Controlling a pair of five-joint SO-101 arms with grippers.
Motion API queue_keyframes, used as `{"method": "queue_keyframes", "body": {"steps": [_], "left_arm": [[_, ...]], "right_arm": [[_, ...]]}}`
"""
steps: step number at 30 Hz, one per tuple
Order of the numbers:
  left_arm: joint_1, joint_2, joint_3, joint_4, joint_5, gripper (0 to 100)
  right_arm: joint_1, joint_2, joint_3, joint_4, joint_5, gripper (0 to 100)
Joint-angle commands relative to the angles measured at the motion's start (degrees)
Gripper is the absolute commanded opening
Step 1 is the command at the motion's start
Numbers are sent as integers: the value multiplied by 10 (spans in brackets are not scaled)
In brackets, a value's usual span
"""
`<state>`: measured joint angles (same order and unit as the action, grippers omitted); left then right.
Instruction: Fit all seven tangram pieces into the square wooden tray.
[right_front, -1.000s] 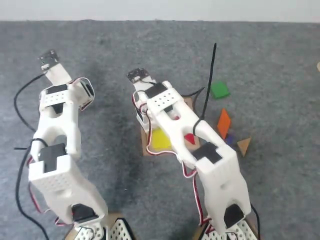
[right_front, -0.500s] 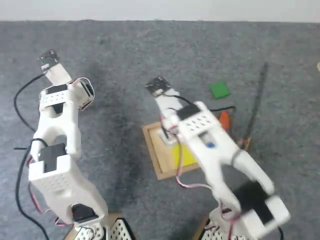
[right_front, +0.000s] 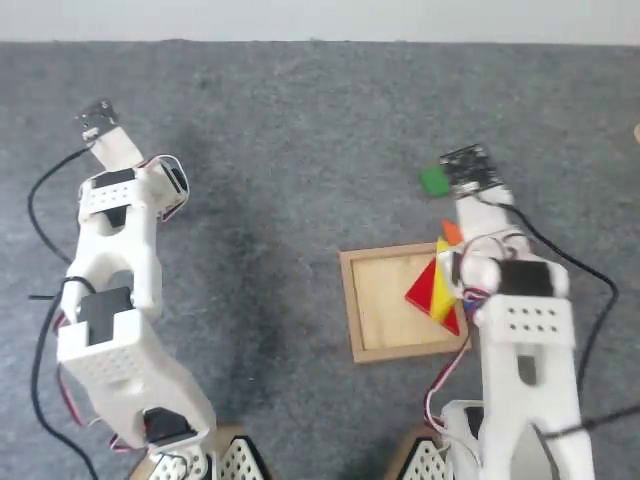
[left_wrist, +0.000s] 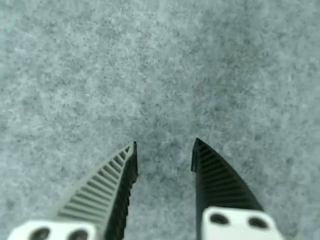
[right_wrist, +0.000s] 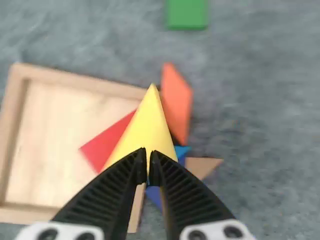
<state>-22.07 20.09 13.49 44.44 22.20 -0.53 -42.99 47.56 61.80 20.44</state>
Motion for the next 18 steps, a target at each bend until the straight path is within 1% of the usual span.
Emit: {"method": "queue_keyframes", "body": {"steps": [1,5,8,11,14,18], "left_arm": [[1,-6,-9,-12,-15,185],[1,-6,-9,-11,-15,185],[2,-6,-9,-11,-15,185],[2,-6,-9,-11,-15,185],[2,-6,-9,-10,-15,185],[2,-6,-9,-10,-15,185]], "right_arm": [[26,-41,-3,-7,11,7],[51,-41,2,-14,17,8],[28,-41,21,4,52,10],[5,-41,49,-25,50,61],[4,-28,62,-54,35,115],[4,45,60,-84,34,102]]}}
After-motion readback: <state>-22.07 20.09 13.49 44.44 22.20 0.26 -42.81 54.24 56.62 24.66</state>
